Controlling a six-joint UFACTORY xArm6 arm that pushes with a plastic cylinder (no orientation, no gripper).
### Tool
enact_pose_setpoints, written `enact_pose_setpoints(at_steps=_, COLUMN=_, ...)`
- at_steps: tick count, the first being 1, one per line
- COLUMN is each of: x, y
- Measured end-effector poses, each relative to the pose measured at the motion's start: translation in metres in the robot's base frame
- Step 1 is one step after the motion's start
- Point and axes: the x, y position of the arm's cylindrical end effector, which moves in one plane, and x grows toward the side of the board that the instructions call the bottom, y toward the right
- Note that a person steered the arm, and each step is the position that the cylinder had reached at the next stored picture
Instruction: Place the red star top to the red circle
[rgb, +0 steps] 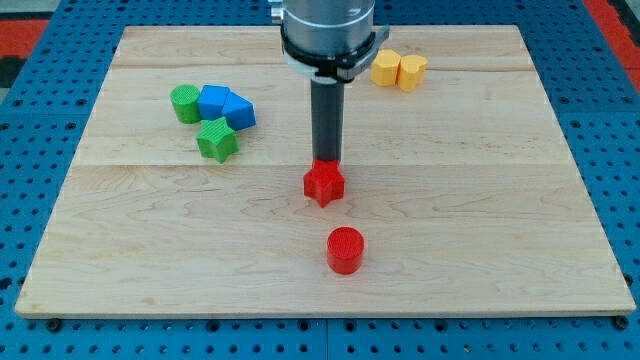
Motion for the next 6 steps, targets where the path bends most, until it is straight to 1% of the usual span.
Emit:
enact_pose_setpoints(at_steps=2, x=0.039, y=0.009)
enact_pose_setpoints(at_steps=3, x=0.041, y=0.009)
enact_pose_setpoints(at_steps=4, x=0.035, y=0.006)
enact_pose_setpoints(at_steps=5, x=0.027, y=-0.012)
enact_pose_setpoints(at_steps=6, x=0.029, y=-0.039)
